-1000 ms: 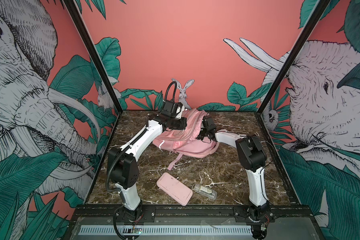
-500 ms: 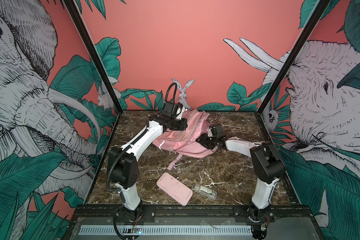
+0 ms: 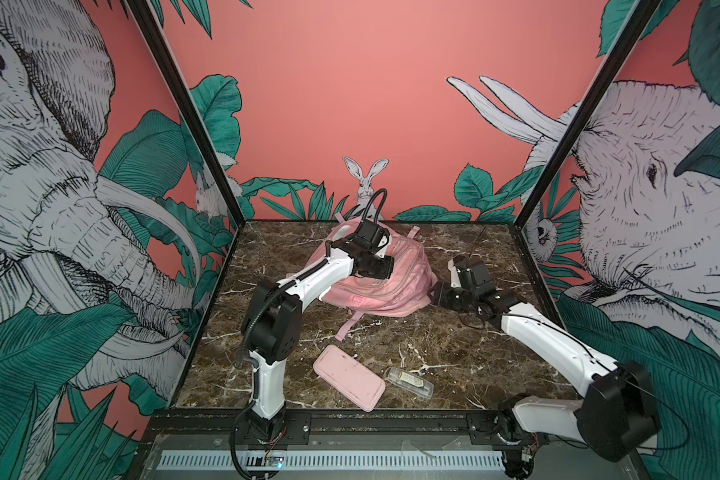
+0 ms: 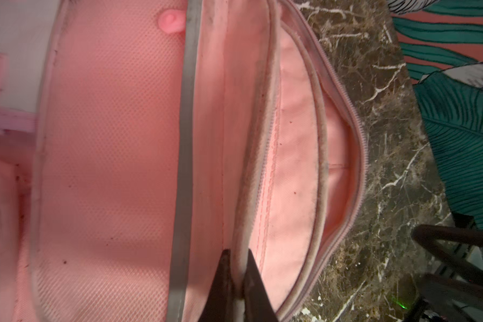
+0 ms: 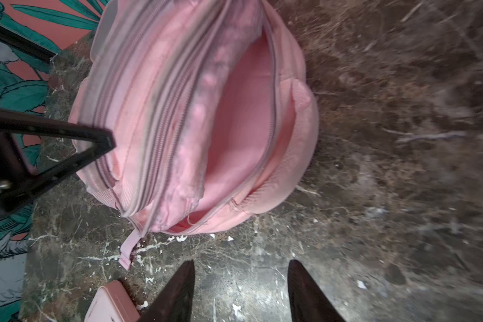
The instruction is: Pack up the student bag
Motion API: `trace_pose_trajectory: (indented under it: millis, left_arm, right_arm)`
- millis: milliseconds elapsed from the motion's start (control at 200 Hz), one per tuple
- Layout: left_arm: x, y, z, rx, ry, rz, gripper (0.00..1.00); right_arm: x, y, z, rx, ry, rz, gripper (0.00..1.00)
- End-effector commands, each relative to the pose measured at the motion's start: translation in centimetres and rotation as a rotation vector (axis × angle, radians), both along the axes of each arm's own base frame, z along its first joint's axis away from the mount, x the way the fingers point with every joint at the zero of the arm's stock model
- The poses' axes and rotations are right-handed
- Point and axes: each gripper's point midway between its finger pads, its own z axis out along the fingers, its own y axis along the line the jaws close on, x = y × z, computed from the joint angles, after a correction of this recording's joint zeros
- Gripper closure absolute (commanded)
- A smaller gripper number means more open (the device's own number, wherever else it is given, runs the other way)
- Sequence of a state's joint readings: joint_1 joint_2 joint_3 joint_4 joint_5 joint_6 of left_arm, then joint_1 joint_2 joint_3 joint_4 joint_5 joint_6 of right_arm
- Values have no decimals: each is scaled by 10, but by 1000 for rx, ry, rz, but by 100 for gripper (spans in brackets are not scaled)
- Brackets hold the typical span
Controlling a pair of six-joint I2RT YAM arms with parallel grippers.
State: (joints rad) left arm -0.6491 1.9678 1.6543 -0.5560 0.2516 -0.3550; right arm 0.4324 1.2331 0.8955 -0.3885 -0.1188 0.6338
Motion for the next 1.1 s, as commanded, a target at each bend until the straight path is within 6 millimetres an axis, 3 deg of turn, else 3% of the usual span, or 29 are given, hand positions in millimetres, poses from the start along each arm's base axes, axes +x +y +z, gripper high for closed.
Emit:
trace_pose_trajectory:
  millis: [0,220,390,610,735,840,955,1095]
  left_arm:
    - [6,-18,25,-45,-75,-21,100]
    - [-6,-19,8,-11,-55,-36,96]
    - [-10,-3,2,64,-72,-32,70]
    - [-16,30,19,136,-138,0,45]
    - [-18,70,22,157,-151,72,40]
    - [-16,116,17,133,-127,179,39]
    - [-19,163,4,140,-90,291,39]
    - [-21,204,-13,87,-29,421,38]
  right_arm:
    - [-9,-18,0,-87,-2,-8,46]
    - [-12,-10,7,-67,-11,23,46]
    - [-11,2,10,-68,-30,58,45]
    - [-12,25,13,-63,-38,121,44]
    - [-13,37,9,-54,-33,150,44]
    - [-14,49,3,-48,-19,175,44]
    - [-16,67,-4,-35,-6,212,44]
    - [-19,95,-14,-14,18,259,45]
